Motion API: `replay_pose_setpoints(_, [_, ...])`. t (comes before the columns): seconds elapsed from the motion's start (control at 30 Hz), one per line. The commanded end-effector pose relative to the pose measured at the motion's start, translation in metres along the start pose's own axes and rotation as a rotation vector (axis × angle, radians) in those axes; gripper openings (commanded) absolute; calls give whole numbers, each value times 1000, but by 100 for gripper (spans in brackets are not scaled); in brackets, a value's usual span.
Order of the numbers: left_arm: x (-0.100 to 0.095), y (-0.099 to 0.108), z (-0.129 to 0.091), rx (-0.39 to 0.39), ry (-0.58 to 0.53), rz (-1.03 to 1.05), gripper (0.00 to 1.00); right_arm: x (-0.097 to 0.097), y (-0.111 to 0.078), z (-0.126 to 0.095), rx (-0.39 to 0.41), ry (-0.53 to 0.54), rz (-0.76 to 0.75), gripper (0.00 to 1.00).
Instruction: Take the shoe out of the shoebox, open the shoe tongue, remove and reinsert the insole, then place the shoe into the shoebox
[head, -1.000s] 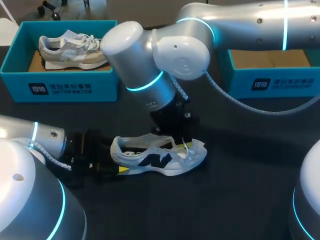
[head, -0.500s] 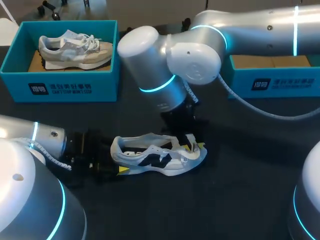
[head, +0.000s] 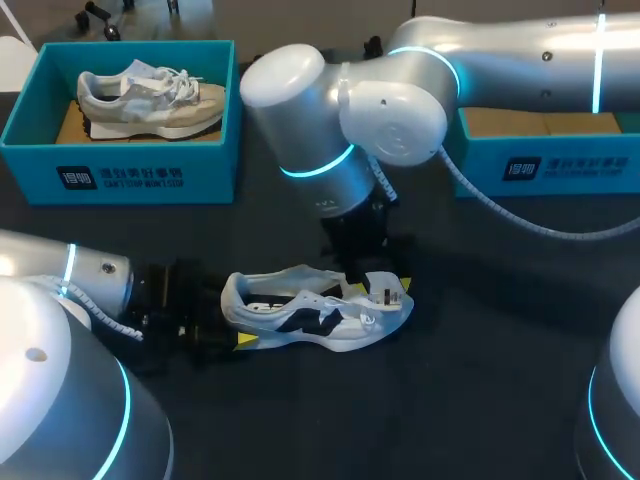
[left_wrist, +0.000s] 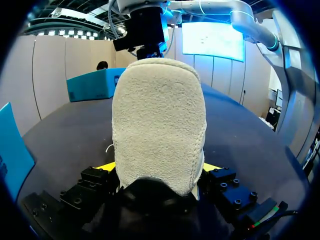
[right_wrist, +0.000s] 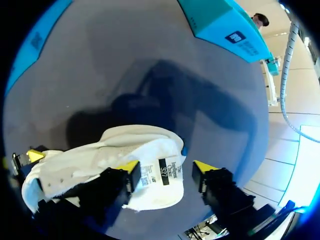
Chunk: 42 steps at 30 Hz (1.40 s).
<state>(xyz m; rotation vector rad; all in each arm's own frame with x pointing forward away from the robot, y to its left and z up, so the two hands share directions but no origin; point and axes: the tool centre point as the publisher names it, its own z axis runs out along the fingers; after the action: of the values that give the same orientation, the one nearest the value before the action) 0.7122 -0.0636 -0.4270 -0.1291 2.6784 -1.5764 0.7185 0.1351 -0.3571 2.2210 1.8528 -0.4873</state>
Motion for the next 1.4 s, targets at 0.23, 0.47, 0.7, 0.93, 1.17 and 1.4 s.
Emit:
replay_pose_setpoints(0.23, [-3, 2, 6, -5, 3, -1, 0, 9, 0, -41, -106, -21, -47, 87])
replay_pose_setpoints(0.47, [-3, 2, 6, -5, 3, -1, 0, 13, 10, -59, -151, -39, -100, 92])
replay_pose_setpoints(0.7, [-3, 2, 6, -5, 3, -1, 0, 21, 17, -80, -213, -42, -182, 96])
replay_pose_setpoints(0.93, [-3, 2, 6, -5, 3, -1, 0, 37, 18, -98, -300, -21, -358, 43])
replay_pose_setpoints(1.17, [-3, 2, 6, -5, 3, -1, 0, 52, 14, -115, -370, 56, -551, 26])
replay_pose_setpoints(1.4, [-3, 2, 6, -5, 3, -1, 0, 68, 6, -124, -397, 104, -739, 0])
